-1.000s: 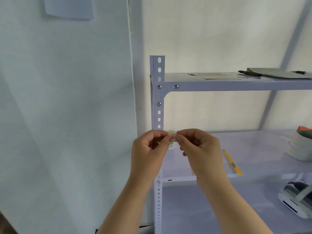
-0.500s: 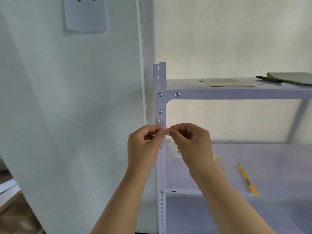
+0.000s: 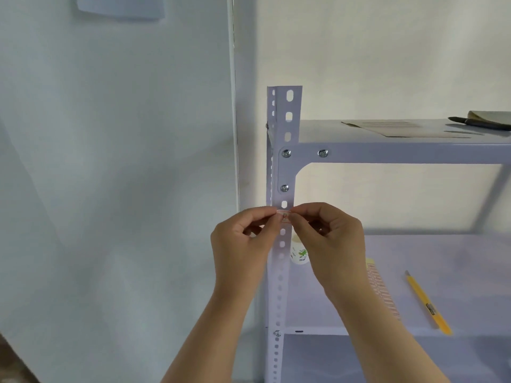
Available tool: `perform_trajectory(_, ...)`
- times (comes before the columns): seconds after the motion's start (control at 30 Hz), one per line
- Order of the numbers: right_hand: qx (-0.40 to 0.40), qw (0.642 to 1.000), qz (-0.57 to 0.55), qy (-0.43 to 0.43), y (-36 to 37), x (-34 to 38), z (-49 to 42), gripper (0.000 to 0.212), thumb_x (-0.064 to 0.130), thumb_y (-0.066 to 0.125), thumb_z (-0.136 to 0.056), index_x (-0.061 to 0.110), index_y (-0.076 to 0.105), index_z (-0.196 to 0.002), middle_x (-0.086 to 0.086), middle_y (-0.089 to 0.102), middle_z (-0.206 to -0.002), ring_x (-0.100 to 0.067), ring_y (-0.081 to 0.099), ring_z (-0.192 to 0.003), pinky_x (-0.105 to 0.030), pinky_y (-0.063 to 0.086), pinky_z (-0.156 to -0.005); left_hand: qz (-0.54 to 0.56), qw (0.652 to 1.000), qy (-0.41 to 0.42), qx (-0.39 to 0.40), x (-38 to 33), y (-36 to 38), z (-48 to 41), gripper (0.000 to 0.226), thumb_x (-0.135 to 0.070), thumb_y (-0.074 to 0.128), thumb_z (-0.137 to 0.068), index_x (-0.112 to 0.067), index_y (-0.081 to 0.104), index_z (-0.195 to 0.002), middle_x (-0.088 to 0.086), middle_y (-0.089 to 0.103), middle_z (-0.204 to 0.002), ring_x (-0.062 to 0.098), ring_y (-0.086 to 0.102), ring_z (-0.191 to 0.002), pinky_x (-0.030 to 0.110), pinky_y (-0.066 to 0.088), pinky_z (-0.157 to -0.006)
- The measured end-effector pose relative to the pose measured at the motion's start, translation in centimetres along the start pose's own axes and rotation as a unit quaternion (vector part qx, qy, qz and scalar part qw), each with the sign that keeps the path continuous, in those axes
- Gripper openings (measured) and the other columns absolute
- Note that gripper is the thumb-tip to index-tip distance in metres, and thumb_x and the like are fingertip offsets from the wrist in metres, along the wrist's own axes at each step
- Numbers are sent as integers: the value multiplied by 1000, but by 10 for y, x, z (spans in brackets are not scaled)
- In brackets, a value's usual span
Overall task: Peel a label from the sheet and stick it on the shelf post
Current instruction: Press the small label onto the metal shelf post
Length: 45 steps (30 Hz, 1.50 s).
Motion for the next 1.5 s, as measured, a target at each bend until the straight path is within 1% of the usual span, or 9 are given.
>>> perform_trajectory(0.07,-13,1000,-5,-9,3,2,1,23,7,73,-86,27,76,-76,9,76,-71,-9,63,-59,-14,49,-59,14,1000,14,2,2,-1,-3,15,-12,82,-82,-21,82,-94,-11,80,-77,1,69,-66,9,49,-65)
perform_trajectory(0.17,-35,999,-8,-14,6,4,3,23,7,74,-85,28,76,-75,9,76,-71,-8,64,-60,-13,50,-59,21,999,34,20,5,-1,-7,15,-10,81,-83,-23,82,-92,-15,79,-81,0,67,-65,5,46,-65)
perform_trajectory(0.4,-46,999,5,-19,11,-2,-3,17,9,75,-85,25,78,-80,10,77,-73,-10,66,-60,-15,51,-58,56,997,24,39,13,1,-16,18,-7,81,-82,-25,83,-85,-11,80,-75,5,70,-66,13,52,-68)
perform_trajectory(0.7,-27,999,21,-42,6,-6,-6,23,13,75,-84,35,74,-80,14,75,-77,-16,68,-65,-10,49,-56,-5,997,72,8,9,7,-13,22,-4,81,-80,-25,80,-84,-14,79,-82,8,71,-72,9,49,-69)
perform_trajectory(0.9,-14,997,30,-67,7,-9,-9,21,10,76,-84,30,75,-82,14,74,-79,-12,66,-63,-7,44,-55,-6,996,86,-8,13,9,-12,27,2,81,-79,-25,78,-82,-12,78,-83,9,69,-70,10,49,-69)
perform_trajectory(1.03,-26,993,55,-102,8,-10,-10,22,9,77,-82,31,73,-82,11,70,-68,-9,64,-62,-5,43,-56,-6,995,94,-14,15,9,-12,23,-3,81,-78,-25,78,-82,-11,78,-81,12,69,-69,12,50,-68)
perform_trajectory(1.1,-39,990,70,-120,9,-10,-9,22,8,78,-82,30,73,-82,16,69,-68,-8,64,-63,-4,42,-57,-7,995,100,-14,14,9,-12,20,-6,80,-77,-25,77,-82,-11,78,-81,12,69,-69,13,50,-68)
perform_trajectory(1.4,-59,987,77,-128,10,-14,-8,18,9,79,-82,26,74,-84,13,72,-75,-11,64,-65,-7,44,-58,-38,990,135,-21,12,10,-11,15,-8,80,-78,-22,77,-85,-14,76,-75,7,69,-70,15,52,-68)
perform_trajectory(1.5,-64,986,84,-129,11,-14,-8,16,10,79,-82,25,74,-84,13,72,-76,-12,64,-67,-8,44,-58,-71,985,156,-26,9,11,-12,9,-13,80,-79,-19,78,-85,-17,74,-79,1,67,-71,12,50,-69)
Point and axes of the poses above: each hand's wrist, its own z-axis away from the middle knuckle, its own y-axis out of the palm, x = y × z, the point moved 4 cm from there along -z, towards the middle knuckle
